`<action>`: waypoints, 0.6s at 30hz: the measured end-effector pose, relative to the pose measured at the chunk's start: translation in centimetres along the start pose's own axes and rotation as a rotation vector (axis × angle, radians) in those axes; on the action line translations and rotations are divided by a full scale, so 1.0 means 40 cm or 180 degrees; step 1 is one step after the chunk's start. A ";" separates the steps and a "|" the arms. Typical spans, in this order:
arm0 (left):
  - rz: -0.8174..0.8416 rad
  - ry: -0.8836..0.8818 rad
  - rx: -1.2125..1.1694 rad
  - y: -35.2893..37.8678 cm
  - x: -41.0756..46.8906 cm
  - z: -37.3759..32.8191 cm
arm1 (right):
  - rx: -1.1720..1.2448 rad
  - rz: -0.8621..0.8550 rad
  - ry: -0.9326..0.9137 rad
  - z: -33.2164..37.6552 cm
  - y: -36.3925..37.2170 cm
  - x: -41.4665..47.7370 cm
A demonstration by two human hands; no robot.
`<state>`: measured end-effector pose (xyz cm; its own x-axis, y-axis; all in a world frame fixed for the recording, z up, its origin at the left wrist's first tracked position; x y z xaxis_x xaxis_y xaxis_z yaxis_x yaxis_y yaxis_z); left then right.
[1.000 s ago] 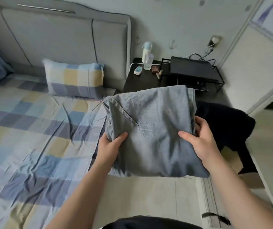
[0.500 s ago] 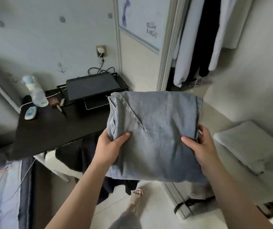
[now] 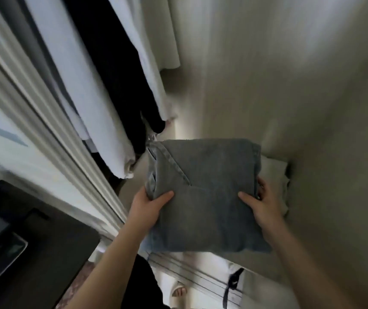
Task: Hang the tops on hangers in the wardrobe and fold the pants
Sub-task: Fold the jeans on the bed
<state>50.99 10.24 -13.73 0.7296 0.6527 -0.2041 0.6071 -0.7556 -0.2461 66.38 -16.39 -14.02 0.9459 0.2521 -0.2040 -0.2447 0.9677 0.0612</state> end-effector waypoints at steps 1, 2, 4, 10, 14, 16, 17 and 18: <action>0.0160 -0.0062 0.0004 0.031 0.049 -0.002 | -0.0017 -0.0126 0.0069 -0.006 -0.012 0.022; 0.0319 -0.0125 0.0001 0.064 0.092 -0.003 | -0.0037 -0.0256 0.0135 -0.015 -0.025 0.042; 0.0637 -0.0203 0.0028 0.131 0.166 -0.004 | -0.0058 -0.0541 0.0243 -0.032 -0.054 0.083; 0.1180 -0.0296 0.0196 0.332 0.317 0.016 | -0.0019 -0.1374 0.0519 -0.103 -0.141 0.188; 0.1226 -0.0249 0.0300 0.470 0.395 0.035 | -0.0476 -0.1845 0.0642 -0.134 -0.197 0.260; 0.1174 -0.0254 0.0420 0.532 0.425 0.044 | -0.0690 -0.2079 0.0704 -0.140 -0.215 0.294; 0.1161 -0.0237 0.0468 0.563 0.443 0.049 | -0.0763 -0.2133 0.0718 -0.142 -0.223 0.316; 0.1149 -0.0226 0.0535 0.593 0.464 0.053 | -0.0843 -0.2173 0.0719 -0.144 -0.233 0.339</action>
<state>78.25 4.53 -25.38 0.8593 0.3539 -0.3693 0.2517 -0.9211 -0.2970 80.27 -21.93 -22.97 0.8462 -0.4342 -0.3089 0.3085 0.8718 -0.3804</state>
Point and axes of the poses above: each hand's wrist, its own x-axis towards the middle knuckle, its own y-axis out of the palm, z = x × y, the point moved 3 cm from there along x, towards the middle knuckle, and after that the axes turned 4 degrees about x, right-handed, at the moved point
